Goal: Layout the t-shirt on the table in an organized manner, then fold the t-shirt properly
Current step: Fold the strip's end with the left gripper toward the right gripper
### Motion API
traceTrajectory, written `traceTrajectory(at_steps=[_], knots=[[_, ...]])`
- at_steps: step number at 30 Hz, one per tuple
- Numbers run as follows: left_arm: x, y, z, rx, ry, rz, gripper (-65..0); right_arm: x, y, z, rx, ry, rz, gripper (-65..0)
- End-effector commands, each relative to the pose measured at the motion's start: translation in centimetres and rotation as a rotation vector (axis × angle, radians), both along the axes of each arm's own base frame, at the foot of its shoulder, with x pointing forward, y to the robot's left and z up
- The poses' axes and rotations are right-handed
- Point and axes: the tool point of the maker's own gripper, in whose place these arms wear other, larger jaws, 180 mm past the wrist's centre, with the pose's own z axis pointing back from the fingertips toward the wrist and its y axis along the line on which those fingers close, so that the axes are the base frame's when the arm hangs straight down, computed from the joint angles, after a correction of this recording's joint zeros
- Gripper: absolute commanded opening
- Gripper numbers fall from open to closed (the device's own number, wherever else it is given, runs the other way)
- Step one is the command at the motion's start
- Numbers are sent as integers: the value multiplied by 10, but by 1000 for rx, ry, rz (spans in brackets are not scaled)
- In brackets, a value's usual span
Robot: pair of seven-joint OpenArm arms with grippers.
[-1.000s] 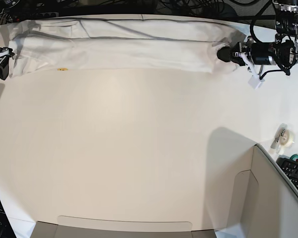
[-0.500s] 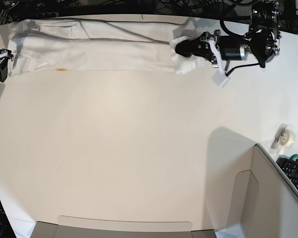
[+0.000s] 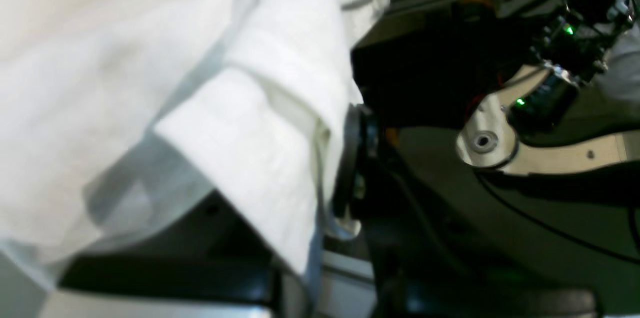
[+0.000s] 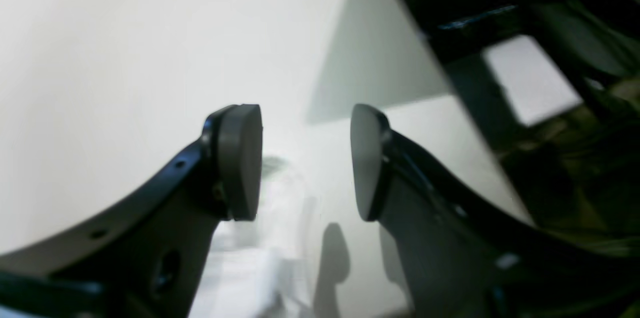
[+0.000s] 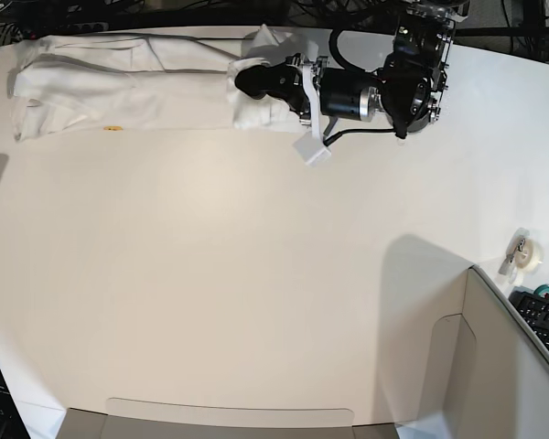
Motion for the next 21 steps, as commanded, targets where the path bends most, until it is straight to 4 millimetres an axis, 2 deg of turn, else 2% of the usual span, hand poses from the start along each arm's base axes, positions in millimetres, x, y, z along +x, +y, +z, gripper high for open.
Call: traceTrajectory(at_steps=[1, 4, 6, 17, 21], knots=[[5, -5, 13, -32, -41, -15, -650, 2, -8, 22, -54, -47, -2, -365], [12, -15, 23, -56, -77, -34, -650, -5, -19, 28, -87, -33, -32, -365], [16, -17, 24, -49, -88, -31, -650, -7, -24, 28, -106, -14, -48, -365], [19, -42, 28, -11, -173, -122, -650, -23, -39, 14, -157, 103, -131, -366], [6, -57, 23, 21, -195, -193, -650, -26, -41, 13, -167, 123, -146, -366]])
